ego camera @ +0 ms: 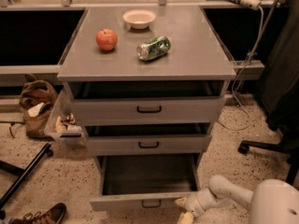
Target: Close bottom drawer
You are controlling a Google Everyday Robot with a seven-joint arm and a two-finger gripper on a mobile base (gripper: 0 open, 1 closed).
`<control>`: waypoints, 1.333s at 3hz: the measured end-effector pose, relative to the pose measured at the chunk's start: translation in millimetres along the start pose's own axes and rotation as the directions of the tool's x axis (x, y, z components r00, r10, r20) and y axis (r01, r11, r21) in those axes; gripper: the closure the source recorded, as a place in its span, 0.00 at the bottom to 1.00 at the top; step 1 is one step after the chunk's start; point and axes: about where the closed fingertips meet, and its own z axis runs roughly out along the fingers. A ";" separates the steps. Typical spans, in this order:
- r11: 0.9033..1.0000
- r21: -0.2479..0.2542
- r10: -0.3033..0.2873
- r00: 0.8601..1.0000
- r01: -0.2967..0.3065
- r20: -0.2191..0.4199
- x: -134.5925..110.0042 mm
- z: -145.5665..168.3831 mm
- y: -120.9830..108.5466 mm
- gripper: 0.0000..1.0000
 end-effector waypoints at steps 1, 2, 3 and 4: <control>0.998 -0.024 -0.062 0.998 0.061 -0.026 -34.1 18.7 -28.0 0.00; 0.998 -0.024 -0.062 0.998 0.061 -0.026 -34.1 18.7 -28.0 0.00; 0.998 0.003 -0.068 0.998 0.068 -0.013 -41.4 6.3 -38.4 0.00; 0.997 0.024 -0.074 0.997 0.075 -0.013 -62.1 -6.4 -62.1 0.00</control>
Offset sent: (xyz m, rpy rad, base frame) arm 0.0620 0.0412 -0.0034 -0.0020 -0.0531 0.0957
